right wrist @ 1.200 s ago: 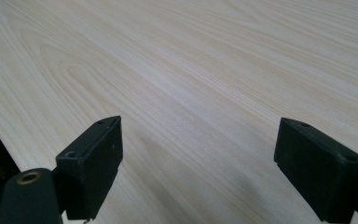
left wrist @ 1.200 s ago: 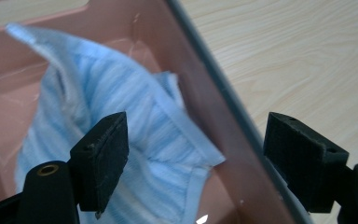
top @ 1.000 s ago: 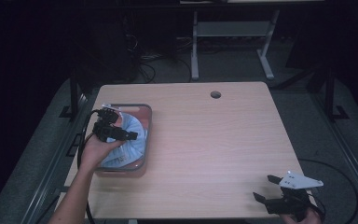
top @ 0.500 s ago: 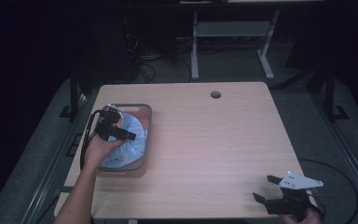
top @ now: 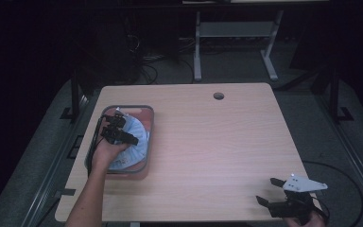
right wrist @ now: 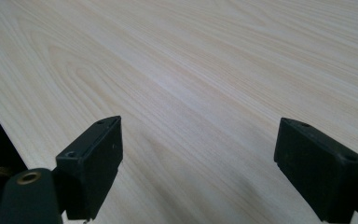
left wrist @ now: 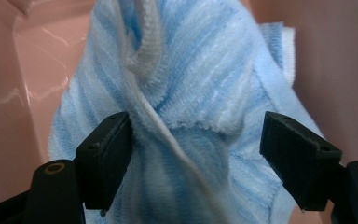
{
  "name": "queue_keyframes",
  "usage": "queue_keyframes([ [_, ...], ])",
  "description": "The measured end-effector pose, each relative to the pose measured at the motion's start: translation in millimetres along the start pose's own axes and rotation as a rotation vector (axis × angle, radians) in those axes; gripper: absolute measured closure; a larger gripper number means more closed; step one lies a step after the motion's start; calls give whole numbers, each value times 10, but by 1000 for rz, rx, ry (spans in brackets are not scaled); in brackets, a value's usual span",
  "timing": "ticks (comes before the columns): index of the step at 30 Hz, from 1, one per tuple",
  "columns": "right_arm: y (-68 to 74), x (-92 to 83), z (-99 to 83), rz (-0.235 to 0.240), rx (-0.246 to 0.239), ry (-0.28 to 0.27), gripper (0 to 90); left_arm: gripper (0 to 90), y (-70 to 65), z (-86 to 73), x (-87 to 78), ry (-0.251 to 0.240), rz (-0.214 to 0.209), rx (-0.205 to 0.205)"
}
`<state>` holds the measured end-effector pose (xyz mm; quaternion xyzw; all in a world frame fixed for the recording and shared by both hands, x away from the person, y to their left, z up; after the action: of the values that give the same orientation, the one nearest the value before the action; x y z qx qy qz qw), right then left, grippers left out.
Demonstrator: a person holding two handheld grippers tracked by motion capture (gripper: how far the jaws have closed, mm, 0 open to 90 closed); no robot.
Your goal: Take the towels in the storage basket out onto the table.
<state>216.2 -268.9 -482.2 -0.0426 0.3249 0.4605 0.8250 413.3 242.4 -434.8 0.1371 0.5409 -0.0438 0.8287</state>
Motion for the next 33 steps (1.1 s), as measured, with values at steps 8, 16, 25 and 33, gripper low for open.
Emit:
queue_keyframes([
  [8, 13, 2, 9, -1, -3, 0, 148, 324, -37, 6, 93, 36, 26, 44],
  [16, 26, 27, 18, 3, -17, 8, 148, 455, -72, -14, 134, 47, 103, 85],
  [25, 25, 3, 18, -4, -16, -2, 148, 558, -34, -13, 133, 48, 104, 60],
  [33, 26, 9, 24, -5, -17, -4, 149, 592, -31, -11, 115, 46, 105, 56],
])
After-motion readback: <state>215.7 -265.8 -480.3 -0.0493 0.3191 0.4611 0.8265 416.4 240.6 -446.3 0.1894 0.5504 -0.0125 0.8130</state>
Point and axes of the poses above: each handheld gripper's, and its own axes: x roughly forward along the jaws, z roughly out of its top, y roughly to its left, the point moved 3 cm from there along x, roughly forward along the jaws, and after that the axes turned 15 degrees about z, right-handed, at the moved point
